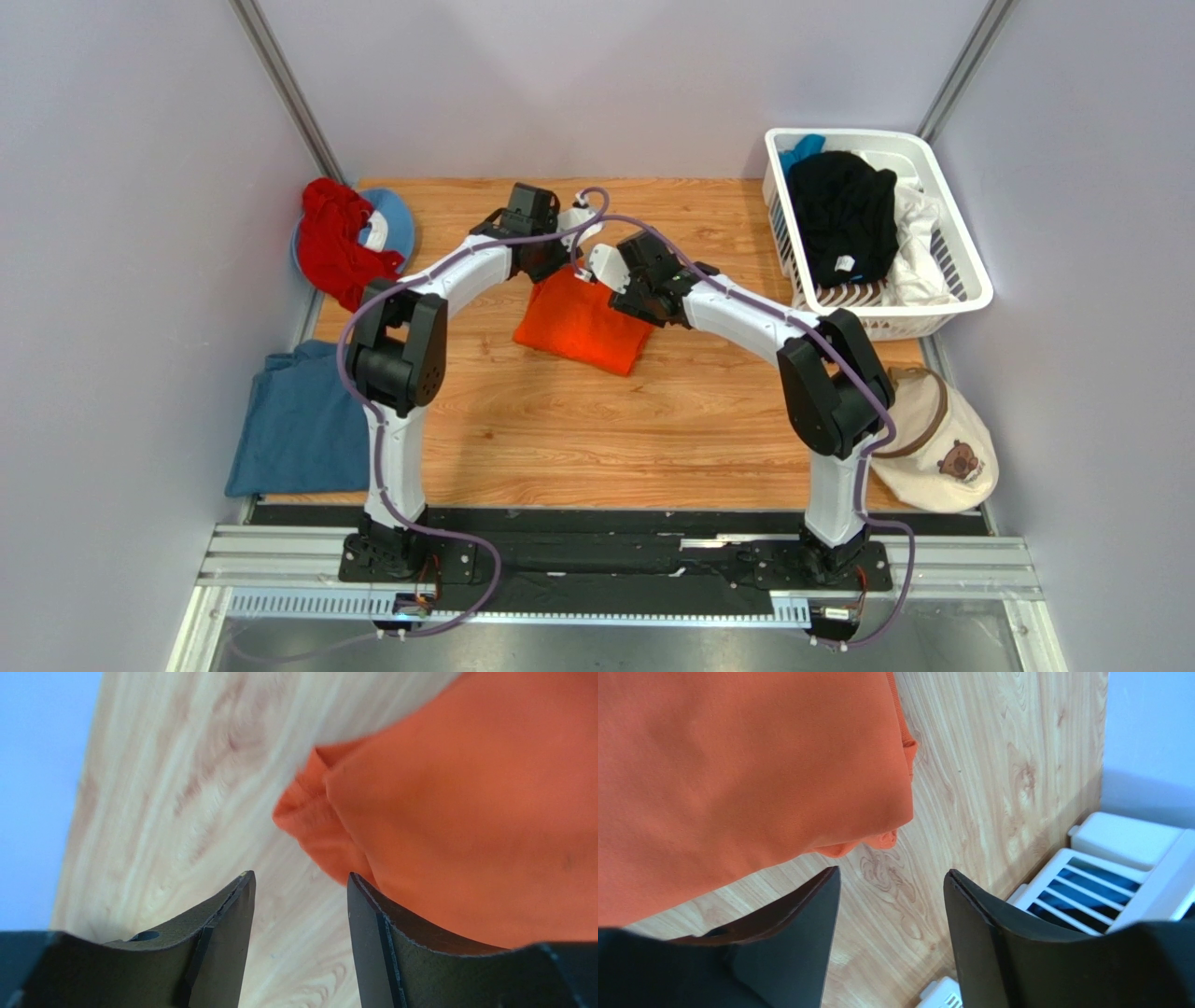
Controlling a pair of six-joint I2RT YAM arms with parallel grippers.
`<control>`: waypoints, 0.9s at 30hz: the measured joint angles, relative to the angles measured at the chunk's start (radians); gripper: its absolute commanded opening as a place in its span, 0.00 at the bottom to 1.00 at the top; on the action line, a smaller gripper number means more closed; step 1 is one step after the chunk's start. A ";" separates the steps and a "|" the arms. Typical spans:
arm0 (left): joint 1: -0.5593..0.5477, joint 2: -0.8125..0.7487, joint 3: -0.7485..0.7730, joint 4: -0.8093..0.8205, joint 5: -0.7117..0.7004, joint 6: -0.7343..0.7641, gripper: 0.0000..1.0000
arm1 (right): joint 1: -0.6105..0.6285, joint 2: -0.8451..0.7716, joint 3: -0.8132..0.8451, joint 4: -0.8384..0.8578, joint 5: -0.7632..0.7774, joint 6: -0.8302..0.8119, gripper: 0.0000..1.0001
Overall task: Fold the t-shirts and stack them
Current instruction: Neatly place the folded tshirt to the corner
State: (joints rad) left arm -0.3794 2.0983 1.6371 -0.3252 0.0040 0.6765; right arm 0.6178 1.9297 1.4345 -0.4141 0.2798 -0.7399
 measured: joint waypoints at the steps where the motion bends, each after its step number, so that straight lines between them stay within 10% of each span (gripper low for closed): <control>1: 0.009 -0.010 -0.015 -0.008 0.010 -0.003 0.60 | -0.002 -0.002 0.000 -0.005 -0.002 0.014 0.66; 27: 0.259 0.269 0.435 -0.900 0.619 0.018 0.75 | -0.014 0.077 0.205 -0.088 -0.011 0.175 0.75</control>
State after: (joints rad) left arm -0.1207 2.3676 2.0720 -1.2247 0.6228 0.6945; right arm 0.6037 2.0068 1.6394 -0.5022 0.2691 -0.5644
